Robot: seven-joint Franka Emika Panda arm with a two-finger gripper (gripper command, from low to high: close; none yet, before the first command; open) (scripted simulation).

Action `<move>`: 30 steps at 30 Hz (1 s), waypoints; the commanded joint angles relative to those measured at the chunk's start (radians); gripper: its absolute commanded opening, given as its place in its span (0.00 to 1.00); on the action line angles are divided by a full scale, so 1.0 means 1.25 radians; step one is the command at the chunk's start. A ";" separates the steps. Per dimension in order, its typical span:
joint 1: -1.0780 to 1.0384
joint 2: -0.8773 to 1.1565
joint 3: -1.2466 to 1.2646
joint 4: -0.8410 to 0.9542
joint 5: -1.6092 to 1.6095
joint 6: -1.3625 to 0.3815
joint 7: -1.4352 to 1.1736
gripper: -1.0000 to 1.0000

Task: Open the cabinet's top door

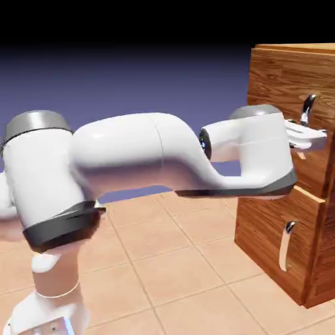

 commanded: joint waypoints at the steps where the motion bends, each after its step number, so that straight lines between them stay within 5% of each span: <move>1: -0.029 0.016 0.017 -0.025 0.000 -0.020 0.021 0.00; 13: -0.377 0.164 0.278 -0.257 0.100 -0.192 0.161 0.00; 22: -0.602 0.299 0.471 -0.261 0.010 -0.159 0.423 0.00; 30: -0.795 0.232 0.675 -0.401 0.278 -0.261 0.244 0.00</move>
